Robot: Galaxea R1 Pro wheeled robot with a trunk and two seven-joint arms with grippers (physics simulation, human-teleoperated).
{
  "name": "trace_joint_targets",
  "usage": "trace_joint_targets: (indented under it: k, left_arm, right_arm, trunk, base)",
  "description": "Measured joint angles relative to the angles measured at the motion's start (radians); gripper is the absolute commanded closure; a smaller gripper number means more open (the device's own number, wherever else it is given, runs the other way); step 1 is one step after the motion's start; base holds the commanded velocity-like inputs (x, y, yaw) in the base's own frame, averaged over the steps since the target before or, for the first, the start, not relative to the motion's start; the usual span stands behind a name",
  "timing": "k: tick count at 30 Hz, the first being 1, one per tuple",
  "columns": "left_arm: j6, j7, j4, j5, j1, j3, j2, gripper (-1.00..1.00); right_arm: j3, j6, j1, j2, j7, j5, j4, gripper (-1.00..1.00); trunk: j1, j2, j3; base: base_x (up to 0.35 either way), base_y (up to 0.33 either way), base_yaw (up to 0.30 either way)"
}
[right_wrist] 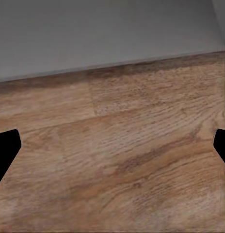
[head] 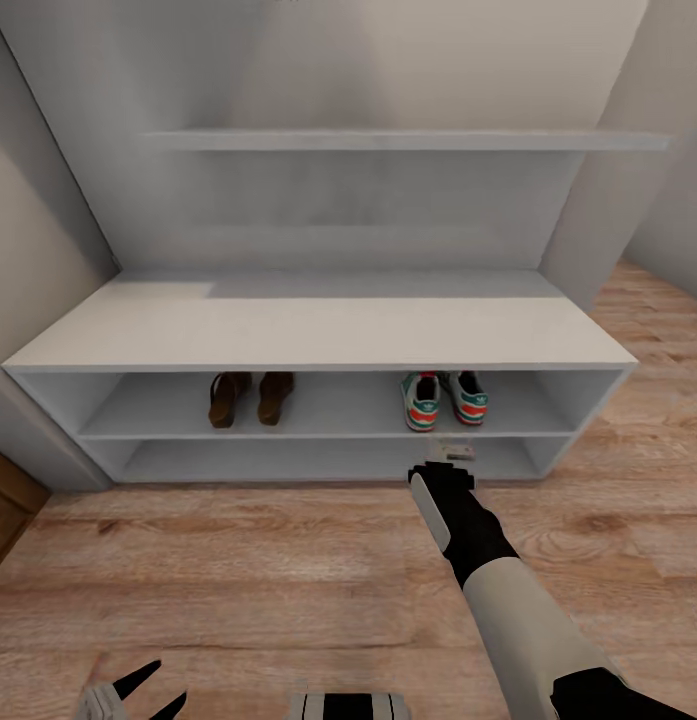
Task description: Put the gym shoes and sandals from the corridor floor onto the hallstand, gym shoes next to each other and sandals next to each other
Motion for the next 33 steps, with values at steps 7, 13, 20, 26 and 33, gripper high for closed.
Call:
trace_joint_targets:
  k: [7,13,20,26,33]
  left_arm:
    - [0.000,0.000,0.000,0.000,0.000,0.000,0.000,-1.00]
    - [0.000,0.001,0.000,0.000,0.000,0.000,0.000,-1.00]
    - [-0.001,0.001,0.000,0.000,0.000,0.000,0.000,-1.00]
    - [0.000,0.001,0.000,0.000,0.000,0.004,0.001,-1.00]
    - [0.000,0.000,0.000,0.001,0.000,0.010,0.002,-1.00]
  right_arm:
    - [0.001,0.000,0.000,0.000,0.000,0.000,0.000,-1.00]
    - [0.001,0.000,0.000,0.000,0.000,0.000,0.000,-1.00]
    - [0.003,0.000,0.000,0.000,0.000,0.000,0.000,-1.00]
    - [0.005,0.000,0.000,0.000,0.001,0.000,0.003,-1.00]
    - [0.005,-0.002,0.001,-0.003,0.006,-0.001,0.015,-1.00]
  trunk:
    - [0.000,0.000,0.000]
    - [0.000,0.000,0.000]
    - [-0.001,0.000,0.000]
    - [-0.001,0.000,0.000]
    - [-0.001,0.000,0.000]
  base:
    - [-0.335,0.000,0.000]
    - [-0.212,0.000,0.000]
    - [-0.023,0.000,0.000]
    - [-0.005,0.000,0.000]
    - [0.000,0.000,0.000]
